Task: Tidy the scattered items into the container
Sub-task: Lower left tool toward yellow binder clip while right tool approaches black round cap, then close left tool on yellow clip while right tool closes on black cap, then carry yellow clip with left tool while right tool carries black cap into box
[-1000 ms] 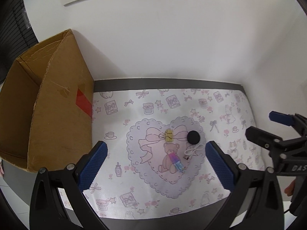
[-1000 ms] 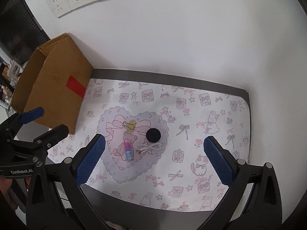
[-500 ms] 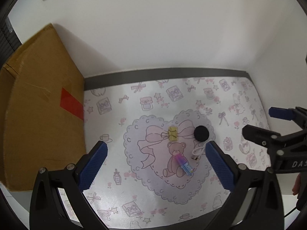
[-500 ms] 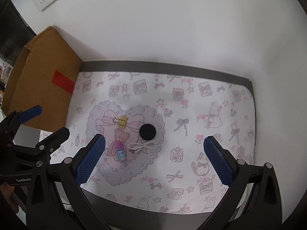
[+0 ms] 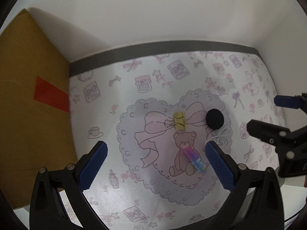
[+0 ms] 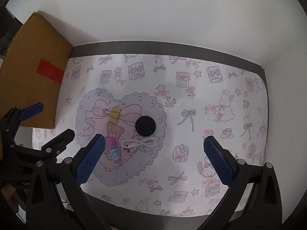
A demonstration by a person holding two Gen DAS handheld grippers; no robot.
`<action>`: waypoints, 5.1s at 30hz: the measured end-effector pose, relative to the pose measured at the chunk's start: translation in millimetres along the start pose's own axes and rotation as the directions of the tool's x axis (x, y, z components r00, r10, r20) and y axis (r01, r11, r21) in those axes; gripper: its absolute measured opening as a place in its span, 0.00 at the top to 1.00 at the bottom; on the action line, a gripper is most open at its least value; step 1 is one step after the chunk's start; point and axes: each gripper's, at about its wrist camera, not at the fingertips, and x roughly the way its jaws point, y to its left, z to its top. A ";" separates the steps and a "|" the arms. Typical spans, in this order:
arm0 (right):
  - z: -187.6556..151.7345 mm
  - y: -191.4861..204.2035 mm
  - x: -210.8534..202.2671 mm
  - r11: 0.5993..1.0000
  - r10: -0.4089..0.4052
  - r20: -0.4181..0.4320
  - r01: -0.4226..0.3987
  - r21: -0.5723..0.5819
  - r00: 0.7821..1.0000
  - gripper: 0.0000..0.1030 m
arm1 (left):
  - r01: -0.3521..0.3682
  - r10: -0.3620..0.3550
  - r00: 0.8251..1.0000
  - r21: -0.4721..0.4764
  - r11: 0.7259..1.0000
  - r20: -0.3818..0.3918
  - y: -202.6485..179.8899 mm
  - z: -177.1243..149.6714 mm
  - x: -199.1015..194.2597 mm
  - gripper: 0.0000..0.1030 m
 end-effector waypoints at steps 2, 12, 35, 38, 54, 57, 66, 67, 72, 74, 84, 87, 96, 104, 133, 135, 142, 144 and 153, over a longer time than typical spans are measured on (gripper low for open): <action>-0.4 1.7 9.1 1.000 -0.003 -0.027 0.003 -0.010 1.000 0.00 | -0.003 0.003 1.000 0.007 1.000 -0.005 -0.6 -0.1 6.5 0.01; -2.7 -7.8 43.4 0.999 -0.008 -0.093 0.011 0.036 0.996 0.00 | 0.031 -0.030 0.997 0.014 0.999 -0.068 -3.9 4.9 37.7 0.01; 8.0 -25.1 104.2 0.990 0.089 -0.180 -0.068 0.123 0.980 0.43 | 0.147 -0.148 0.989 -0.056 0.988 -0.019 2.6 17.2 74.5 0.42; 7.9 -21.5 108.8 0.990 0.106 -0.188 -0.085 0.117 0.976 0.43 | 0.175 -0.176 0.984 -0.043 0.984 -0.009 0.1 18.7 75.3 0.60; 15.1 0.5 117.3 0.998 0.052 -0.188 -0.046 0.039 0.981 0.62 | 0.245 -0.246 0.969 -0.065 0.967 -0.013 -4.7 19.4 78.2 0.95; 15.5 1.3 116.6 0.998 0.051 -0.182 -0.045 0.038 0.982 0.72 | 0.249 -0.250 0.968 -0.069 0.966 -0.013 -1.4 19.9 73.8 0.97; 19.9 -1.8 104.0 0.995 0.079 -0.145 -0.070 0.065 0.986 0.85 | 0.242 -0.242 0.970 -0.080 0.967 0.002 3.6 17.0 58.3 0.99; 20.3 -2.0 102.2 0.995 0.080 -0.141 -0.072 0.066 0.987 0.86 | 0.242 -0.242 0.970 -0.080 0.967 0.004 3.5 16.9 56.4 0.99; 19.1 -4.7 90.6 0.993 0.098 -0.121 -0.089 0.077 0.988 0.91 | 0.241 -0.240 0.970 -0.075 0.968 0.023 3.2 15.2 41.6 0.99; 17.6 -8.2 81.8 0.994 0.094 -0.108 -0.086 0.073 0.990 0.91 | 0.241 -0.240 0.970 -0.073 0.968 0.032 2.2 14.7 35.0 0.99; 19.8 6.1 50.7 0.995 0.082 -0.053 -0.079 0.059 0.995 0.91 | 0.239 -0.234 0.969 -0.069 0.968 0.073 2.1 9.3 6.3 0.99; 18.4 5.0 40.0 0.995 0.082 -0.038 -0.079 0.069 0.996 0.91 | 0.239 -0.233 0.969 -0.073 0.968 0.082 3.0 7.2 -0.6 0.99; 10.4 16.7 13.6 0.998 0.050 0.010 -0.051 0.027 0.999 0.91 | 0.228 -0.217 0.968 -0.074 0.971 0.124 5.7 6.8 -27.2 0.99; -2.2 27.3 -9.3 0.999 0.046 0.062 -0.048 0.021 0.997 0.91 | 0.219 -0.204 0.966 -0.082 0.972 0.161 9.9 3.9 -53.9 0.99; -18.9 69.4 -127.3 0.998 0.048 0.284 -0.037 -0.044 0.958 0.91 | 0.188 -0.158 0.926 -0.055 0.981 0.342 25.2 -23.4 -166.3 0.99; -20.0 72.9 -132.4 0.998 0.052 0.293 -0.039 -0.050 0.955 0.91 | 0.183 -0.153 0.923 -0.051 0.982 0.352 27.8 -25.1 -172.0 0.99; -20.5 84.8 -147.5 0.997 0.055 0.320 -0.036 -0.065 0.946 0.91 | 0.173 -0.139 0.914 -0.056 0.983 0.382 39.4 -31.7 -190.7 0.99; -19.3 89.9 -152.3 0.996 0.061 0.329 -0.038 -0.076 0.942 0.91 | 0.168 -0.133 0.912 -0.058 0.984 0.388 43.8 -34.3 -193.4 0.99; -11.8 115.0 -164.9 0.993 0.078 0.355 -0.042 -0.109 0.932 0.91 | 0.158 -0.114 0.907 -0.076 0.985 0.406 58.7 -42.5 -202.9 0.99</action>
